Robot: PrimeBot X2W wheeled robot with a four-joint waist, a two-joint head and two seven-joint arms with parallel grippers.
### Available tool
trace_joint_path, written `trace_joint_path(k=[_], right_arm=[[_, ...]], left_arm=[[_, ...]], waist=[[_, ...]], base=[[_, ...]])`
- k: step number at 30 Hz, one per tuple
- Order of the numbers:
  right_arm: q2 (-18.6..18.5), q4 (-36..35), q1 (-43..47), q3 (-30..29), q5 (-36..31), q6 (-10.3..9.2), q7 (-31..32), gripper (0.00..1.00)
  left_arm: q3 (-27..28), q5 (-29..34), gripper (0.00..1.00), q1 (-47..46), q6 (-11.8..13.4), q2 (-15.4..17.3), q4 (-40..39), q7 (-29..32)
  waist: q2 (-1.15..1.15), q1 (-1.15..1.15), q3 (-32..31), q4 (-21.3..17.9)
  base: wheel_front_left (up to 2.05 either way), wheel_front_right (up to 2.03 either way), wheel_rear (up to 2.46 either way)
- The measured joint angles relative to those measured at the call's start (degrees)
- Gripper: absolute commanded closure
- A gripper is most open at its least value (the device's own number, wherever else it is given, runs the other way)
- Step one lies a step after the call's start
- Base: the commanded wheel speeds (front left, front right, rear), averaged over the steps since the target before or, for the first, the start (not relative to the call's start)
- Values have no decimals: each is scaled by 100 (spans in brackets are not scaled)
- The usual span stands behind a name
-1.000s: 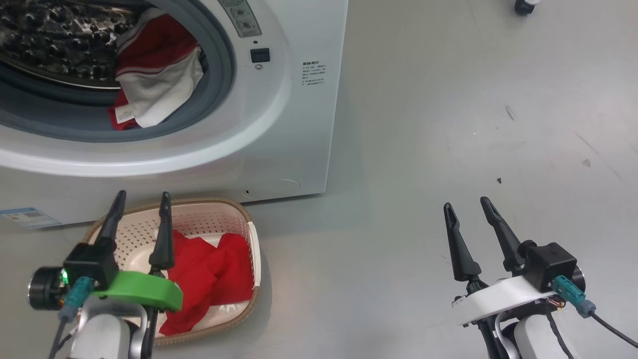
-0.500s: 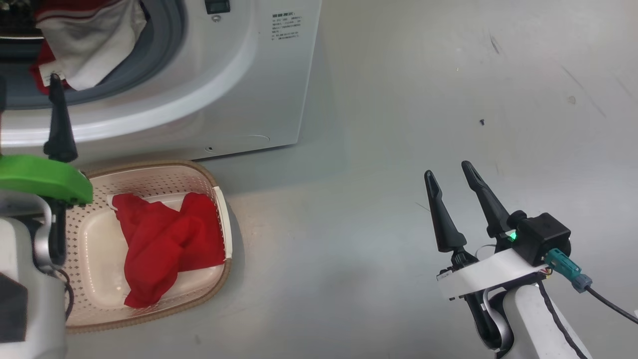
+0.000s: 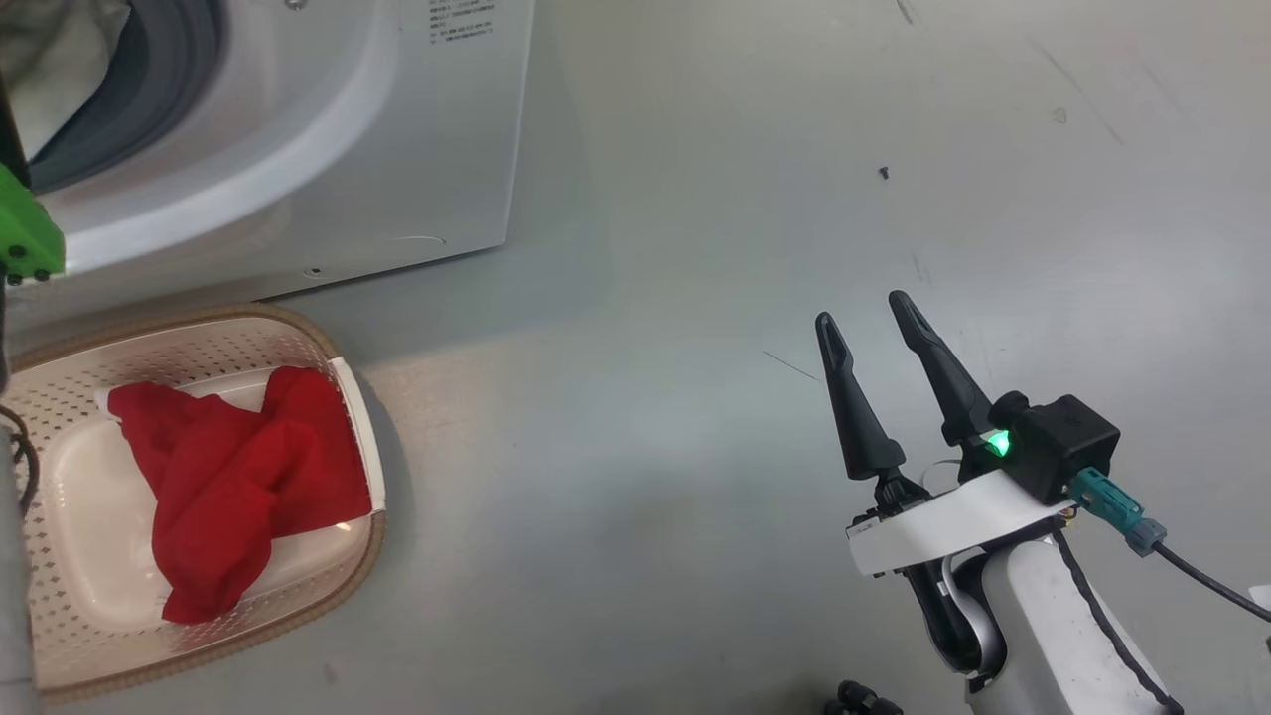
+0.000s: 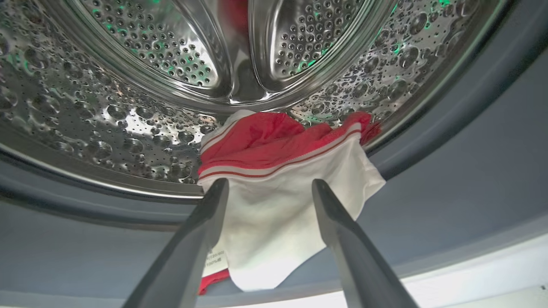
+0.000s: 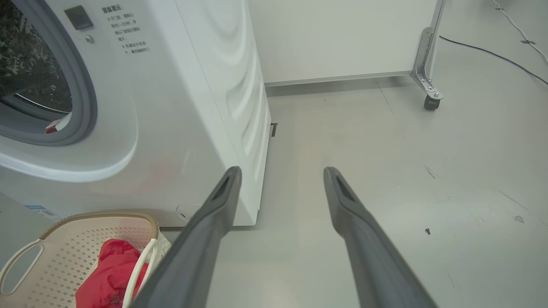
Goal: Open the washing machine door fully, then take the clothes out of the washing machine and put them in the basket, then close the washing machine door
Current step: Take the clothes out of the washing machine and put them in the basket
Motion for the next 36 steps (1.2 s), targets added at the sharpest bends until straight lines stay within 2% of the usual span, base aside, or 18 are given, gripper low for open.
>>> trace_joint_path(k=[7,19,25,36], right_arm=[[0,1,-94,153,108,-51,0,0],[7,-2,-203,261,272,-159,0,0],[8,-4,-206,265,272,-203,0,0],[9,-1,-229,316,248,-248,0,0]], left_arm=[[68,-2,0,-451,109,196,426,413],[58,157,0,-839,257,476,1093,692],[81,178,0,-1018,352,566,1344,688],[-27,187,0,-1255,296,567,1722,826]], waist=[[0,0,168,-269],[0,0,401,-659],[0,0,451,-720],[0,0,454,-711]], base=[[0,0,0],[0,0,0],[0,0,0],[0,0,0]])
